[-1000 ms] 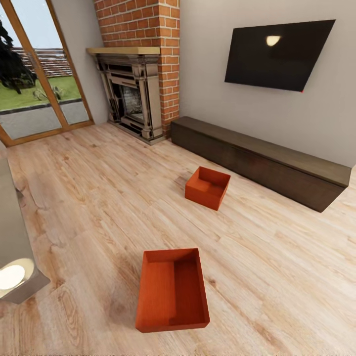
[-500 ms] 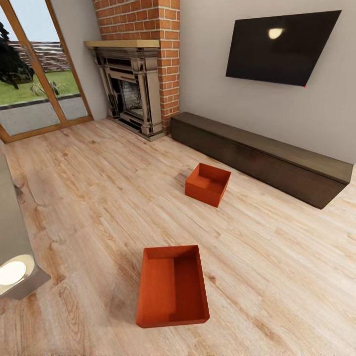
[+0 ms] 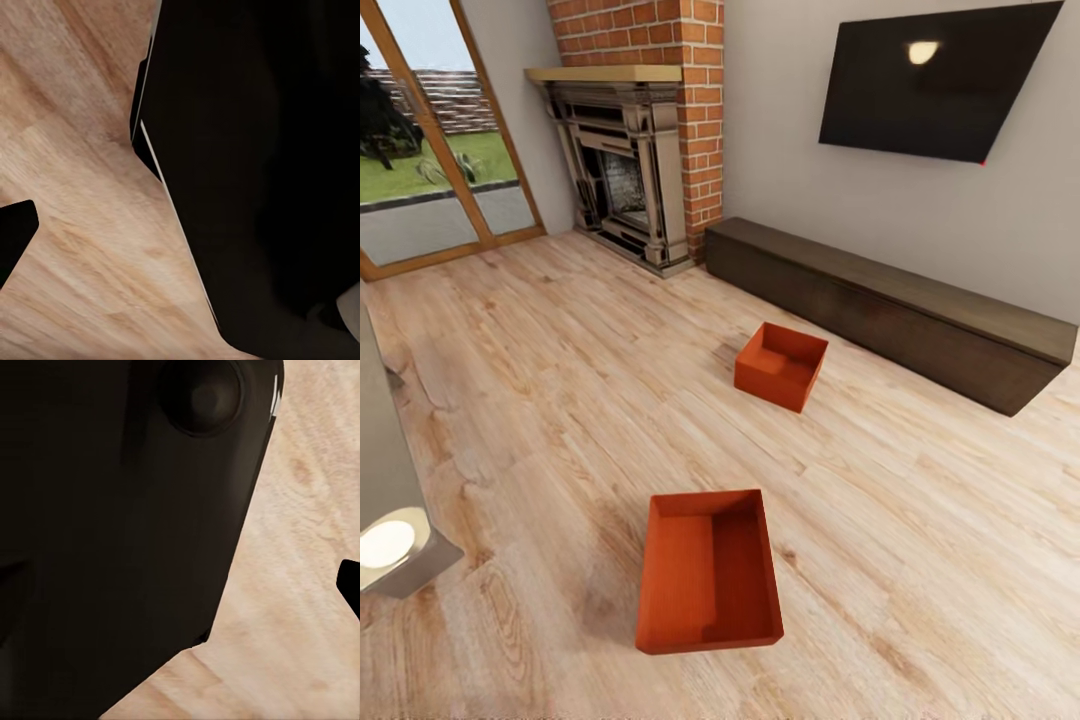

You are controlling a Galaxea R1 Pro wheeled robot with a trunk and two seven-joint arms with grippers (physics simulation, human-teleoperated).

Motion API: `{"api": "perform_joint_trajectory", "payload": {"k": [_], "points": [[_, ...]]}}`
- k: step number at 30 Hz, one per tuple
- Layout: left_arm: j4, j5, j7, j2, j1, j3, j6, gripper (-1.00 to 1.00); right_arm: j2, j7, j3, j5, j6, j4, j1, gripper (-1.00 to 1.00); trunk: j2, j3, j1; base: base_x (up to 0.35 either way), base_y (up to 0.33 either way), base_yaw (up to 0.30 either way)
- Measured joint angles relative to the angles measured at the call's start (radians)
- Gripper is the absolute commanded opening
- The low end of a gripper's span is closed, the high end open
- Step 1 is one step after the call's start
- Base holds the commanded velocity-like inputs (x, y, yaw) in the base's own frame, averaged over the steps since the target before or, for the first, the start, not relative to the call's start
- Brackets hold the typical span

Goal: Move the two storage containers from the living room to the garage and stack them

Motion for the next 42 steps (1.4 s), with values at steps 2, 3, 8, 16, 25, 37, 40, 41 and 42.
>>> {"api": "perform_joint_trajectory", "payload": {"k": [2, 3, 8, 16, 25, 37, 40, 41, 42], "points": [[0.0, 0.0, 0.0, 0.0, 0.0, 0.0, 0.0, 1.0, 0.0, 0.0, 0.0, 0.0, 0.0, 0.0, 0.0, 1.0, 0.0, -0.003, 0.0, 0.0, 0.0, 0.0], [0.0, 0.0, 0.0, 0.0, 0.0, 0.0, 0.0, 1.0, 0.0, 0.0, 0.001, 0.0, 0.0, 0.0, 0.0, 1.0, 0.0, -0.005, 0.0, 0.0, 0.0, 0.0], [0.0, 0.0, -0.001, -0.001, 0.0, 0.0, 0.0, 1.0, 0.0, 0.0, 0.0, 0.0, 0.0, 0.0, 0.0, 1.0, 0.0, -0.013, 0.0, 0.0, 0.0, 0.0], [0.0, 0.0, 0.0, -0.001, 0.0, 0.0, 0.0, 1.0, 0.001, -0.001, 0.001, 0.0, 0.0, 0.0, 0.0, 1.0, 0.0, -0.019, 0.0, 0.0, 0.0, 0.0], [0.0, 0.0, 0.0, 0.001, 0.0, 0.0, 0.0, 1.0, 0.003, -0.001, 0.003, 0.002, -0.002, 0.0, 0.0, 1.0, 0.0, -0.019, 0.0, 0.0, 0.0, 0.0], [0.0, 0.0, 0.0, -0.001, 0.0, 0.0, 0.0, 1.0, 0.0, 0.0, 0.002, 0.014, -0.001, 0.0, 0.0, 1.0, 0.0, -0.019, 0.0, 0.0, 0.0, 0.066], [0.0, 0.0, 0.0, -0.001, 0.0, 0.0, 0.0, 1.0, 0.0, 0.0, 0.002, 0.013, -0.002, 0.0, 0.0, 1.0, 0.0, -0.019, 0.0, 0.0, 0.0, 0.027], [0.0, 0.0, 0.0, -0.001, 0.0, 0.0, 0.0, 1.0, 0.0, 0.0, 0.002, 0.013, -0.002, 0.0, 0.0, 1.0, 0.0, -0.019, 0.0, 0.0, 0.0, 0.011], [0.0, 0.0, 0.0, -0.001, 0.0, 0.0, 0.0, 1.0, 0.0, 0.0, 0.002, 0.013, -0.002, 0.0, 0.0, 1.0, 0.0, -0.019, 0.0, 0.0, 0.0, 0.007]]}}
